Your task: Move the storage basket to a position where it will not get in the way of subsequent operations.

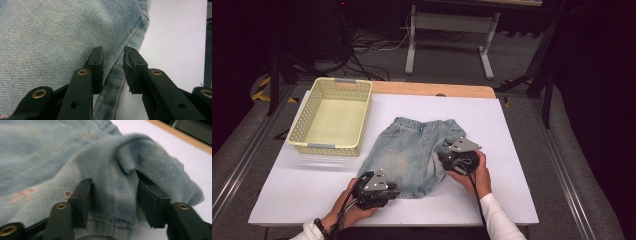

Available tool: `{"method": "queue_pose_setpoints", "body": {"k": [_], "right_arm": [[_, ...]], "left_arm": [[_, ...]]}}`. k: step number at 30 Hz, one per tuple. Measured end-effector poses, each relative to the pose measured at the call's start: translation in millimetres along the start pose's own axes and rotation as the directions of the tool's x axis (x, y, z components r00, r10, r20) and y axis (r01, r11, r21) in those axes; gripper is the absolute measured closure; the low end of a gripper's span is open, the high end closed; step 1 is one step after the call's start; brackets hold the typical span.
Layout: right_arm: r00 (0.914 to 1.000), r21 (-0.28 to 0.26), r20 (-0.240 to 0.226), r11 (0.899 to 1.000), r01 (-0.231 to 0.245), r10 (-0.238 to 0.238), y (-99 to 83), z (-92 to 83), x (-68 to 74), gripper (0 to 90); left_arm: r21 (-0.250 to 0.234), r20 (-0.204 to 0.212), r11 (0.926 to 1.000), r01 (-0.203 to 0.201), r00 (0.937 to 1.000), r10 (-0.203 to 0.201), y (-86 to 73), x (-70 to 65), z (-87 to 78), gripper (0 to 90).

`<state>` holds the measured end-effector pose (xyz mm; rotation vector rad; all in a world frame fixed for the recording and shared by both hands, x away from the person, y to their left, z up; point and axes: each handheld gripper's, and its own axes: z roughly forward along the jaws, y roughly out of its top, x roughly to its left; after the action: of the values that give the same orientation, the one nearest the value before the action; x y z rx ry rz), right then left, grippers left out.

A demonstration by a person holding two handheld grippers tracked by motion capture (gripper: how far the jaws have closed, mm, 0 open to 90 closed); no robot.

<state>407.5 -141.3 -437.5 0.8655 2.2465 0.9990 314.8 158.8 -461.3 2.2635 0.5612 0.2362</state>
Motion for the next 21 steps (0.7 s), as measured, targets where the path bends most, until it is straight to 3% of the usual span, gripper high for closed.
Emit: {"method": "queue_pose_setpoints", "body": {"k": [3, 5, 7, 8, 9, 12, 15, 17, 21], "right_arm": [[0.9993, 0.023, 0.001, 0.999, -0.037, 0.037, -4.6, 7.0, -2.2, 38.8], [0.9966, 0.034, -0.021, 0.996, -0.079, 0.079, -8.1, 8.4, -4.8, 42.1], [0.9929, 0.042, -0.051, 0.994, -0.105, 0.108, -10.5, 6.5, -6.1, 51.4], [0.9919, 0.037, -0.064, 0.994, -0.107, 0.11, -11.7, 3.7, -5.6, 60.9], [0.9928, 0.036, -0.065, 0.994, -0.099, 0.101, -12.5, 1.1, -4.4, 64.7], [0.9957, 0.045, -0.047, 0.996, -0.078, 0.08, -14.2, -11.4, -1.8, 75.3], [0.9956, 0.054, -0.032, 0.995, -0.087, 0.089, -17.8, -27.8, -4.0, 76.8], [0.9953, 0.047, 0.01, 0.994, -0.096, 0.096, -20.8, -43.1, -6.2, 77.0], [0.9923, 0.041, 0.023, 0.992, -0.122, 0.122, -27.4, -65.7, -8.9, 77.0]], "left_arm": [[-0.002, 0.001, 1.0, 0.0, 1.0, 0.0, -0.3, 0.0, 0.2, 70.1], [-0.003, 0.002, 1.0, 0.0, 1.0, 0.0, -0.4, 0.3, 0.3, 70.0], [-0.002, 0.0, 1.0, -0.002, 1.0, 0.002, -0.3, -0.1, 0.2, 70.0], [-0.003, -0.001, 1.0, -0.002, 1.0, 0.002, -0.4, -0.2, 0.3, 69.9], [-0.003, 0.0, 1.0, -0.002, 1.0, 0.002, -0.4, -0.3, 0.3, 69.8], [-0.004, -0.002, 1.0, -0.004, 1.0, 0.004, -0.3, -0.9, 0.5, 69.3], [-0.005, -0.001, 1.0, -0.005, 1.0, 0.005, -0.5, -0.7, 0.5, 69.1], [-0.006, 0.0, 1.0, -0.003, 1.0, 0.003, -0.7, -0.9, 0.5, 69.2], [-0.006, -0.003, 1.0, -0.007, 1.0, 0.007, -0.7, -1.2, 0.5, 68.9]]}}
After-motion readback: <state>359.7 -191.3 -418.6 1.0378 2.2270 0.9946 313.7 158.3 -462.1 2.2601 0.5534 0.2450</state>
